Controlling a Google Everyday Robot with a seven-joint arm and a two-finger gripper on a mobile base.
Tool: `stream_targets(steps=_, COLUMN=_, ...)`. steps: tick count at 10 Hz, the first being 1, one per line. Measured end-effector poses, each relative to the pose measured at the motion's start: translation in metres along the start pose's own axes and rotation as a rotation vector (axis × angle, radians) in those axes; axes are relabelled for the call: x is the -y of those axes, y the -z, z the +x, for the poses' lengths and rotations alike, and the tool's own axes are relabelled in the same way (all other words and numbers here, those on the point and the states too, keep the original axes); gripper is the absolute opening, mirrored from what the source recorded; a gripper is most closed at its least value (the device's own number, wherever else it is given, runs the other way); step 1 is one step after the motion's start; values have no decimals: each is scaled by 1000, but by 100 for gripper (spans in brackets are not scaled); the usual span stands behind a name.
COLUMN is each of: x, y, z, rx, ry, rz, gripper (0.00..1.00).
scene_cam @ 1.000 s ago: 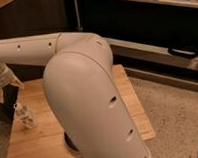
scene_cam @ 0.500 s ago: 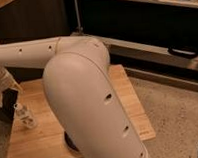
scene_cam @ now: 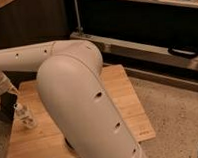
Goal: Place the bottle in the ceramic bowl
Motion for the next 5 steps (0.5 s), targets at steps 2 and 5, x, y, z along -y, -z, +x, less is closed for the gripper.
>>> stream_targets(steps=2, x=-1, y=-6, z=9, rx=-14, ry=-8, rz=4, gripper=65)
stream_targets(steps=5, x=14, y=-24, z=18, rx=-32, ry=-34, rz=-10, gripper=65)
